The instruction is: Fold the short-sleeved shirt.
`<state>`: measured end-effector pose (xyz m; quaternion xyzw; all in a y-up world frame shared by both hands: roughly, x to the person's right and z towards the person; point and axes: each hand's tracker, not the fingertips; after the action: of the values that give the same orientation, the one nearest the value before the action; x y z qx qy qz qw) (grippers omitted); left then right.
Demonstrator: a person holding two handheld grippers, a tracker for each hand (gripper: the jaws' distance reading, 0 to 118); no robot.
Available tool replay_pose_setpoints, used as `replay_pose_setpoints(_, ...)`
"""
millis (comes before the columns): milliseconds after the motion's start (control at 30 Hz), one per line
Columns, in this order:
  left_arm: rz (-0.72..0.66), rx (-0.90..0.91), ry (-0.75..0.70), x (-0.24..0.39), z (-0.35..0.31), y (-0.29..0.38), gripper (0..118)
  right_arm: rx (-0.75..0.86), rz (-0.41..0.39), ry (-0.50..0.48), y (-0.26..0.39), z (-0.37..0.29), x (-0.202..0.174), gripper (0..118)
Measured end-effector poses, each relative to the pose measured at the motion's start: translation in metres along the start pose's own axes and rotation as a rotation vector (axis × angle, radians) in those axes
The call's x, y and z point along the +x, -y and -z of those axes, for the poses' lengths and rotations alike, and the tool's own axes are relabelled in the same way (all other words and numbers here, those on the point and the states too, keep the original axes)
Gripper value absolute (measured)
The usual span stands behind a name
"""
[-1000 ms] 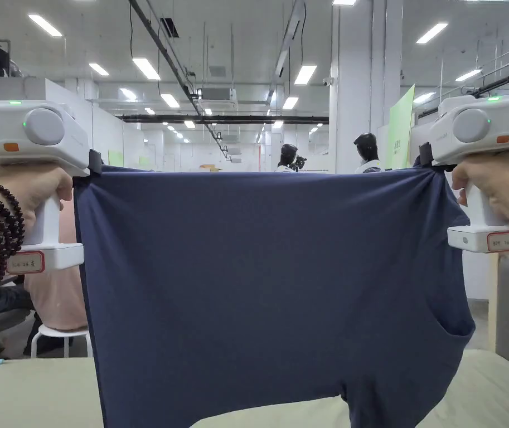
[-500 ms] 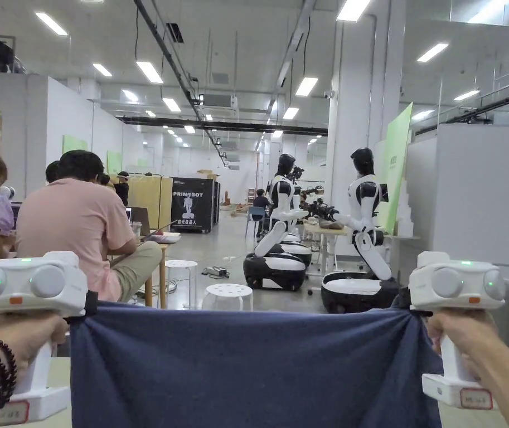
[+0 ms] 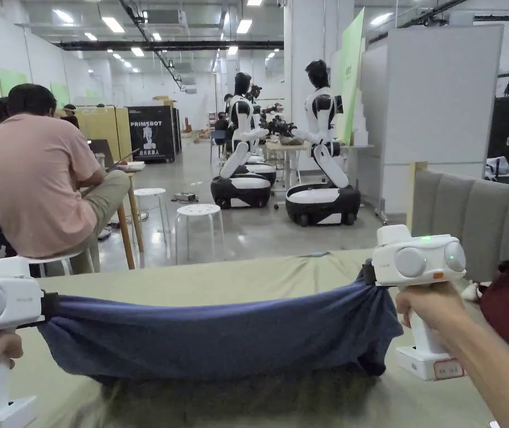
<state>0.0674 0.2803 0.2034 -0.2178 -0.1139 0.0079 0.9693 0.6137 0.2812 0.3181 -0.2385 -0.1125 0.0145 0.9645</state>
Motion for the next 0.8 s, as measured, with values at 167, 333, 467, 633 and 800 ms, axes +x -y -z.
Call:
replay_pose_setpoints(167,-0.042,-0.071,0.023,-0.021,-0.042,0.085,2,-0.057,-0.010,-0.019,0.082,-0.040,-0.008,2)
replay_pose_setpoints(333,-0.039,-0.127,0.019,-0.026,-0.065,0.161,2,-0.144,-0.007,-0.048,0.156,-0.058,-0.016,2)
replay_pose_setpoints(467,0.007,-0.187,0.012,-0.024,-0.065,0.203,2,-0.229,0.037,-0.053,0.206,-0.062,-0.017,2)
replay_pose_setpoints(633,0.001,-0.247,0.023,-0.026,-0.059,0.224,2,-0.328,0.051,-0.057,0.245,-0.055,-0.013,2)
replay_pose_setpoints(800,0.016,-0.278,0.009,-0.025,-0.048,0.233,2,-0.375,-0.006,-0.056,0.264,-0.041,-0.021,3)
